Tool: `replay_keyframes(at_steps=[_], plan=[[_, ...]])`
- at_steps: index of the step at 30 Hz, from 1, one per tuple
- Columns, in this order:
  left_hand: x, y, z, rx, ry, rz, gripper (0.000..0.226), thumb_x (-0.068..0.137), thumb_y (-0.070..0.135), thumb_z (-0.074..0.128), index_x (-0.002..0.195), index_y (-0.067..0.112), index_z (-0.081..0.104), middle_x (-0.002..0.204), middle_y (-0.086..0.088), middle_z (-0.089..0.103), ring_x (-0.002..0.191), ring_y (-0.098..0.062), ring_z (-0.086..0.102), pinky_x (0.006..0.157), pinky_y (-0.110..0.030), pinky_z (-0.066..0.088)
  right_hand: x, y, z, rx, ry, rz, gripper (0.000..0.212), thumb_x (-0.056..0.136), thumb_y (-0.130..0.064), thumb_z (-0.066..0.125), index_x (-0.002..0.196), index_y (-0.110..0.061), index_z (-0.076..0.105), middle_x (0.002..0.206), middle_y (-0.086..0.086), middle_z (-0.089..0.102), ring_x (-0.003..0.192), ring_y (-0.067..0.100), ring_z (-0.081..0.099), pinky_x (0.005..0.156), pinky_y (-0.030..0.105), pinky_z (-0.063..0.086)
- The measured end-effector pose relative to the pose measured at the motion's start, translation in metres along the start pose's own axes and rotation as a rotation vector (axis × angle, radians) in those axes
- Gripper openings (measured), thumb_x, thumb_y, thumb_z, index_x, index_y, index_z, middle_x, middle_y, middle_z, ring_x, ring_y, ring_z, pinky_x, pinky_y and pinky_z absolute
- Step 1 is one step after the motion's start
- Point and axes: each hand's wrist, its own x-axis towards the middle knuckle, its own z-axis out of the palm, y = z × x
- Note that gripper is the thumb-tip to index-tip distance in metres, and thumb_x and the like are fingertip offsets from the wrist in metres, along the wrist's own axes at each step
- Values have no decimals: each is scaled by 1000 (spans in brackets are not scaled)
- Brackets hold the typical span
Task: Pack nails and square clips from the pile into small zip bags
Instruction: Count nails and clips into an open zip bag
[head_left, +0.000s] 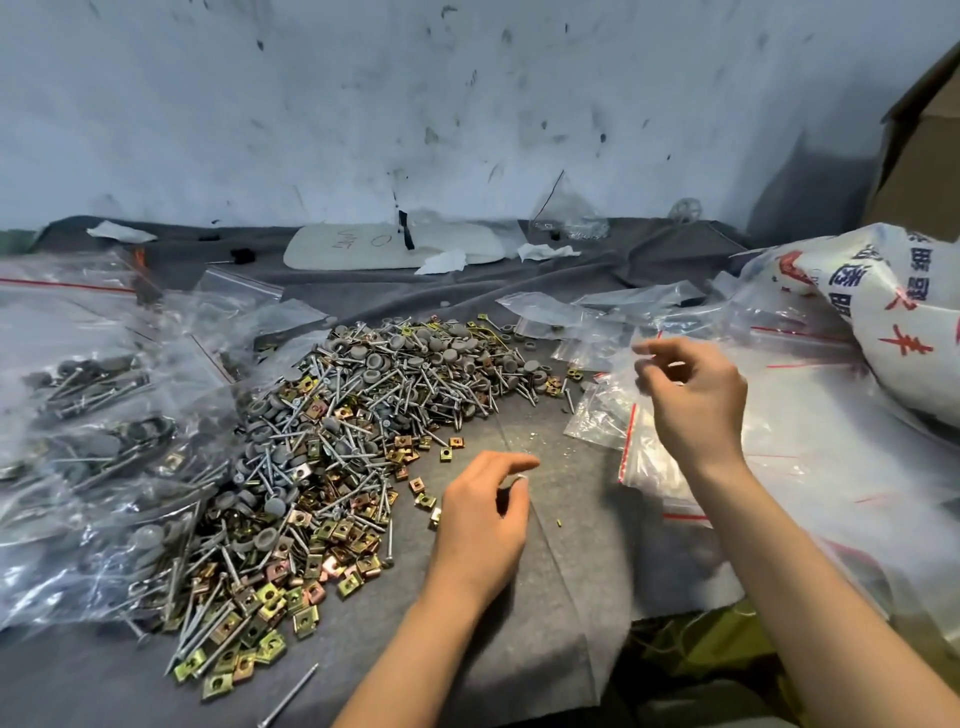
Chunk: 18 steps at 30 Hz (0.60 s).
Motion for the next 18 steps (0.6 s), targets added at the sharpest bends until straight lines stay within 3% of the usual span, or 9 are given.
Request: replay_keyframes(at_steps=[2,5,7,9,10,12,14,16,18], plan=[[0,-1,1,-123,3,-20,25,89,12,64,112,23,64,105,4,67,99,-4,63,91,-23,51,-6,-20,-2,353,-13,38,20,90,1,59,85,-18,64,82,6,65,71,23,69,75,36,58],[-2,1,0,-318,-49,-107,58,77,52,68,128,41,44,115,9,63,105,1,61,92,-16,48,-8,-41,-4,969,-53,250,21,98,-5,46,85,-18,55,74,4,66,71,24,71,73,41,59],[-2,5,0,-449,-66,-172,82,68,67,67,138,45,30,123,12,60,109,0,61,93,-18,48,-7,-45,-3,1112,-20,372,19,101,-8,40,88,-18,51,75,5,70,74,26,72,71,40,58],[-1,6,-1,-613,-18,-235,88,69,62,72,141,44,25,119,11,64,105,-5,64,86,-26,54,-10,-43,1,1167,48,484,20,101,-6,38,89,-15,51,74,6,70,72,26,71,66,39,58],[1,5,-1,-694,31,-259,82,75,47,74,142,39,27,112,7,69,99,-8,67,80,-29,57,-12,-40,4,1180,88,535,20,101,-4,38,88,-14,51,75,9,70,71,26,71,64,39,58],[4,3,-3,-796,125,-282,64,85,7,67,137,27,37,93,0,74,84,-12,70,71,-26,57,-18,-30,11,1150,175,619,18,99,-1,39,90,-13,48,87,15,68,74,29,69,66,39,59],[6,2,-5,-787,143,-303,58,86,-10,59,131,25,44,81,-2,73,72,-15,69,63,-22,56,-24,-18,15,955,211,607,19,96,3,45,102,-14,43,109,18,61,83,26,67,75,28,58],[5,1,-6,-747,144,-312,56,86,-11,58,126,28,48,76,-3,71,69,-17,69,61,-22,55,-33,-10,14,500,215,422,42,90,3,54,123,-15,36,131,13,44,99,16,56,76,3,43],[4,0,-5,-721,148,-318,56,86,-9,60,125,29,49,74,-4,68,66,-17,67,60,-22,55,-45,-6,13,137,176,89,48,85,-1,63,126,-16,42,127,3,42,107,11,48,78,-4,33]])
